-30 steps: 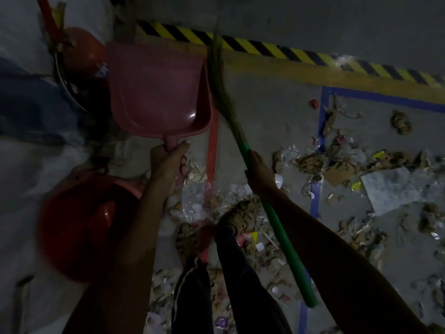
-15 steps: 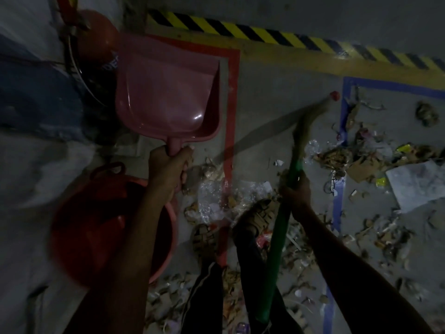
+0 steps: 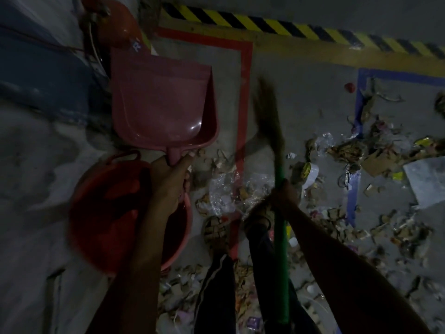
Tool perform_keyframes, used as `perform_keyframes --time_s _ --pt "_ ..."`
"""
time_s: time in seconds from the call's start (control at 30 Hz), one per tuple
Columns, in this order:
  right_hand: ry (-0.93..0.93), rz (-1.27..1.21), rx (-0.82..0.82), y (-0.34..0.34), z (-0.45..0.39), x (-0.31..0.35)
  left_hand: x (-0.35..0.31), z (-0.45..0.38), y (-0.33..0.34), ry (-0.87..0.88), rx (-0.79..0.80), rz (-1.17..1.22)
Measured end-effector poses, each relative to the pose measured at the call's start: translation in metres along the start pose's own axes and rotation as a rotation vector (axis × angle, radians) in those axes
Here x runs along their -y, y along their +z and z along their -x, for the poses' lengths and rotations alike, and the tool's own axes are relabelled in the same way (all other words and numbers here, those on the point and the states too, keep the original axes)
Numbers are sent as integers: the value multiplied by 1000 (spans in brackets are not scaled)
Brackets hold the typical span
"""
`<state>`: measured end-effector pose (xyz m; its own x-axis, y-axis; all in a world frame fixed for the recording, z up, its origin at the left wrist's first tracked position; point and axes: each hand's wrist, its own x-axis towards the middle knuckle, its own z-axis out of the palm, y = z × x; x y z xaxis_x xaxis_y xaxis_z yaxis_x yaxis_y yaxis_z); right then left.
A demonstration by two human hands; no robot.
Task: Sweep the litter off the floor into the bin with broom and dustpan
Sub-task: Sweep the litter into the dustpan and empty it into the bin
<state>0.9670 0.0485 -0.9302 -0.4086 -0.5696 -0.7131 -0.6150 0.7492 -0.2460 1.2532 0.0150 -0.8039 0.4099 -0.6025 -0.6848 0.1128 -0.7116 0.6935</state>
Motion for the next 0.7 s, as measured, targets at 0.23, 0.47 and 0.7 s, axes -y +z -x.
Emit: perform_keyframes --time_s 0.23,0.47,0.7 --pt "-157 -99 -180 -13 39 1 16 33 -29 31 -67 59" --pt "-363 -131 239 6 107 19 30 71 -54 23 -111 28" --pt "-132 68 420 24 98 -17 53 90 -62 10 -184 78"
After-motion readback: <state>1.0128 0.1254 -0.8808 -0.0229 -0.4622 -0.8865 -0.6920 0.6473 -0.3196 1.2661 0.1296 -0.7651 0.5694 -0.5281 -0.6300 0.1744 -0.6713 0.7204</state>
